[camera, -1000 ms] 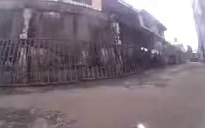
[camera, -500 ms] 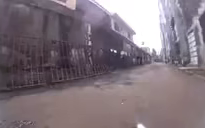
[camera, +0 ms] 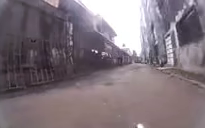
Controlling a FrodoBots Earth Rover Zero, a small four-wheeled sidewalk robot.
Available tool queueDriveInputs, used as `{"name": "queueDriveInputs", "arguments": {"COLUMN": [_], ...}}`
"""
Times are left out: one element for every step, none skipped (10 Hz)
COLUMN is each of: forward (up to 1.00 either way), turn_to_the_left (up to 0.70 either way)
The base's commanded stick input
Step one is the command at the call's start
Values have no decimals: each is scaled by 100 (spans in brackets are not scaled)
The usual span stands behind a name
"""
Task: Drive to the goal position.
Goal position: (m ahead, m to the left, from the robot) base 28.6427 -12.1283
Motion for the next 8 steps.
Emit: {"name": "queueDriveInputs", "arguments": {"forward": [7, 33, 70, 70, 70, 70, 70, 70], "turn_to_the_left": [0, 0, 0, 0, 0, 0, 0, 0]}}
